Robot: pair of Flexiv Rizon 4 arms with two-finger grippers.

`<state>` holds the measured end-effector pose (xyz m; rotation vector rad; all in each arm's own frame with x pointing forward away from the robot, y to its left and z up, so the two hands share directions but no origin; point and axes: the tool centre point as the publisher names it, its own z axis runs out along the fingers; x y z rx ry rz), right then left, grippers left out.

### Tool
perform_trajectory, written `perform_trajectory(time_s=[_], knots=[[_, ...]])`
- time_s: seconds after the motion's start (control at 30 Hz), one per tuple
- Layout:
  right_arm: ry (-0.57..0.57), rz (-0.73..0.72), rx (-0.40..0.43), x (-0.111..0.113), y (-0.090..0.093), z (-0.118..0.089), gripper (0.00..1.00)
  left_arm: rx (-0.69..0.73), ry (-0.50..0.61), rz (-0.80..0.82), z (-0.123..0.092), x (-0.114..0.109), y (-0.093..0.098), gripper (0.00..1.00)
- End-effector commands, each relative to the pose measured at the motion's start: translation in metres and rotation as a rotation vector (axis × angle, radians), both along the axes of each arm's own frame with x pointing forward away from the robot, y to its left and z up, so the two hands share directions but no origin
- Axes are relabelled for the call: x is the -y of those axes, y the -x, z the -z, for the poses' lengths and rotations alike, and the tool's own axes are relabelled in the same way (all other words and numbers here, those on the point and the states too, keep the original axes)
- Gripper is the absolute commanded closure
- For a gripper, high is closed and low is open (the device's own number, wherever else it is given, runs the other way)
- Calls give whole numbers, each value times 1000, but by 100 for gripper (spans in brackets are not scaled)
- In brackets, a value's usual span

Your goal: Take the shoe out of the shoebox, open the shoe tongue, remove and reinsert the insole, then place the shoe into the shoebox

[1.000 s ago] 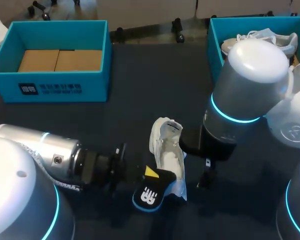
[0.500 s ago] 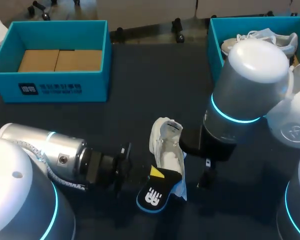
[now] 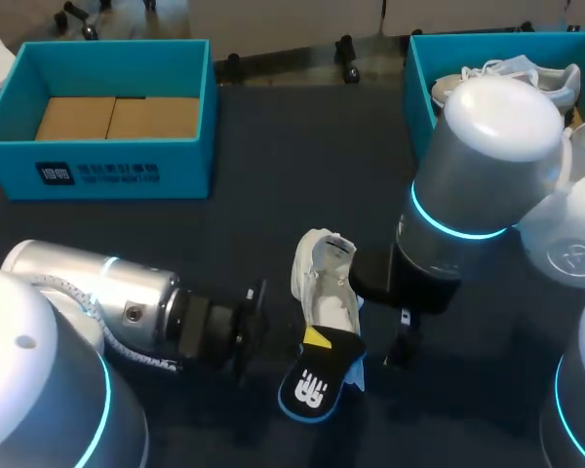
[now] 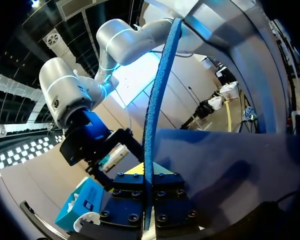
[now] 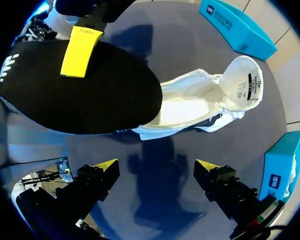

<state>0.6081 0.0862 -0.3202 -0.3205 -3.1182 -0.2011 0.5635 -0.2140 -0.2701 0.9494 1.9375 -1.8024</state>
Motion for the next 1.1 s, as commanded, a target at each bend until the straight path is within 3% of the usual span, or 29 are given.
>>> perform_trajectory(time_s=[0.03, 1.1], knots=[[-1, 0, 0, 0, 0, 2, 0, -2, -2, 0, 6, 10, -6, 100], [-1, 0, 0, 0, 0, 2, 0, -40, -42, -79, 41, 13, -41, 100]])
